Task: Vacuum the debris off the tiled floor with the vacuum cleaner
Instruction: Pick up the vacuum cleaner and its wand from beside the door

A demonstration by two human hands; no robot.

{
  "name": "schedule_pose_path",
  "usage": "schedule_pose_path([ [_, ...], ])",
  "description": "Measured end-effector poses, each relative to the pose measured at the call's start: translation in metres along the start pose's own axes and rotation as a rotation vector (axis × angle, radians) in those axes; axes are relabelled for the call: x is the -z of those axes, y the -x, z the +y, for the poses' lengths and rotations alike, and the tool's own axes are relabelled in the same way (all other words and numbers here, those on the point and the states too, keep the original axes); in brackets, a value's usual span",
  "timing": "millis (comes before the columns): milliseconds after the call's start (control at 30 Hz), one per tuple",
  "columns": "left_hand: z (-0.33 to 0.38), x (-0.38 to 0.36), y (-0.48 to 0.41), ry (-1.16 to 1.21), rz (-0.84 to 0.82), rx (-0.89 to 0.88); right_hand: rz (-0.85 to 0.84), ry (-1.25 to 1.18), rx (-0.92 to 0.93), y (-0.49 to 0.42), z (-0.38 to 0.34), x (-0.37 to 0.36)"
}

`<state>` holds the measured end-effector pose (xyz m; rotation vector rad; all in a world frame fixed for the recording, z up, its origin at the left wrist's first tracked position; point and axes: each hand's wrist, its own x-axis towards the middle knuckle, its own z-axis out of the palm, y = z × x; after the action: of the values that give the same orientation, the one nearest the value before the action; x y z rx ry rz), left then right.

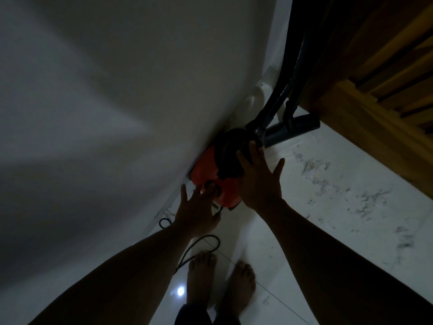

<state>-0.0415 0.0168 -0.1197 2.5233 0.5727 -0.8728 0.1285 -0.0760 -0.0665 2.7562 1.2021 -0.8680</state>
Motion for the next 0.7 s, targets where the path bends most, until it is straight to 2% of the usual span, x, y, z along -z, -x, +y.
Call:
schedule_pose_path([
  [100, 0.009, 0.012, 0.005, 0.074, 0.19, 0.018, -0.041, -0.014, -0.007, 0.002, 0.0, 0.008],
  [267, 0.029, 0.043, -0.013, 0.212, 0.249, 0.138, -0.086, -0.118, 0.026, 0.002, 0.011, 0.02],
  [400, 0.05, 0.074, -0.032, 0.337, 0.466, 0.024, 0.038, -0.268, -0.031, -0.006, 0.029, 0.028],
  [467, 0.06, 0.089, -0.043, 0.412, 0.396, 0.004, 0.13, -0.428, -0.131, -0.02, 0.043, 0.039],
  [567, 0.066, 0.102, -0.065, 0.473, 0.271, 0.076, 0.241, -0.699, -0.247, -0.046, 0.066, 0.067],
  [700, 0.065, 0.111, -0.083, 0.413, 0.1, 0.199, 0.448, -0.764, -0.367, -0.076, 0.086, 0.129],
])
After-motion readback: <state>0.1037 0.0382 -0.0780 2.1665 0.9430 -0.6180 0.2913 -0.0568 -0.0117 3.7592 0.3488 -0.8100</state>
